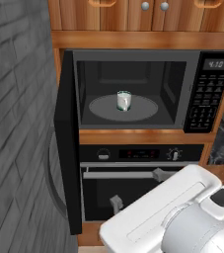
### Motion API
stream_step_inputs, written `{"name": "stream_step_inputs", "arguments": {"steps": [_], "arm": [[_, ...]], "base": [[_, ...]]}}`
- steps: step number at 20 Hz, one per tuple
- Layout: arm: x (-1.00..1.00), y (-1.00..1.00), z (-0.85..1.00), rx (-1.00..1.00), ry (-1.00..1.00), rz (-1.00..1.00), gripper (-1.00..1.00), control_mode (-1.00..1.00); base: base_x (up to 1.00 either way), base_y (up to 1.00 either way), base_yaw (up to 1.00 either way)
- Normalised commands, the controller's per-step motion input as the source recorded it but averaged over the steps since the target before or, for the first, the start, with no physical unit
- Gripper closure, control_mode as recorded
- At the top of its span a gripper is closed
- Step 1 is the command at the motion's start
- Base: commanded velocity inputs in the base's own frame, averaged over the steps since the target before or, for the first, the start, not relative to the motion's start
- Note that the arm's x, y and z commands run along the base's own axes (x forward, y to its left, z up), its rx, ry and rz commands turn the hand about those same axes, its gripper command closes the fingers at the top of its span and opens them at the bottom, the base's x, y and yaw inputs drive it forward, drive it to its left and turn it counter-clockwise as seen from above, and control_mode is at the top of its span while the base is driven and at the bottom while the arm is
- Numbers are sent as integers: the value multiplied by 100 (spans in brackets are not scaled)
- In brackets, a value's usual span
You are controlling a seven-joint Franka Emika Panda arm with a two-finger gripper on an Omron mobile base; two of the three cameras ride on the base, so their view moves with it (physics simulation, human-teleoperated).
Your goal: Pick the mug from the counter and place it inside the microwave. Then close the microwave.
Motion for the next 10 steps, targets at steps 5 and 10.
{"name": "stream_step_inputs", "arguments": {"steps": [5,10], "arm": [[13,0,-12,0,-2,0,-100,-100],[17,6,-16,0,0,0,-100,-100]], "base": [[0,0,0],[0,0,0]]}}
